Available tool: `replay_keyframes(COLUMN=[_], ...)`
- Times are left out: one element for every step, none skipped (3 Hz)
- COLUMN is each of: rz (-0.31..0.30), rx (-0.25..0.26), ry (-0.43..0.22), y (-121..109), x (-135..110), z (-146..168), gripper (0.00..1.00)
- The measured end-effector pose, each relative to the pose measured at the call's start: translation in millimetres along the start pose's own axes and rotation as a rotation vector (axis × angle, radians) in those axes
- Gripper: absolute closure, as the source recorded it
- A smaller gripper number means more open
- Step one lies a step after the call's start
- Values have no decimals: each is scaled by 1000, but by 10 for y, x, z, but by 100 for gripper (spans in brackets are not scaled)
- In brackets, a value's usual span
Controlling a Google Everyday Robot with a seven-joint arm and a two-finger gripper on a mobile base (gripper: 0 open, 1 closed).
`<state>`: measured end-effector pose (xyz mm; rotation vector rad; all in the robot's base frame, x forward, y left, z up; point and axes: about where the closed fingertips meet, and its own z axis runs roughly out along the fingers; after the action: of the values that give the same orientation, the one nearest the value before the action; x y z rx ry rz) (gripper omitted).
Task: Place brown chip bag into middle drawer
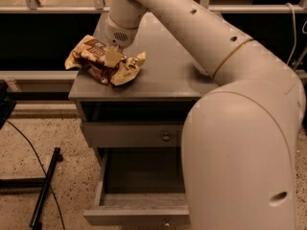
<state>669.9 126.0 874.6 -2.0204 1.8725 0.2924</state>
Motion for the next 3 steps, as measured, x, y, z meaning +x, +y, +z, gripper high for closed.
replay_keyframes(rz=[-61,-204,-337], rx=[20,35,-20], ry=[-73,-200,-298], y=[215,821,1801], x=[-22,-166,42], z=[-252,-688,-893], gripper=[100,100,100])
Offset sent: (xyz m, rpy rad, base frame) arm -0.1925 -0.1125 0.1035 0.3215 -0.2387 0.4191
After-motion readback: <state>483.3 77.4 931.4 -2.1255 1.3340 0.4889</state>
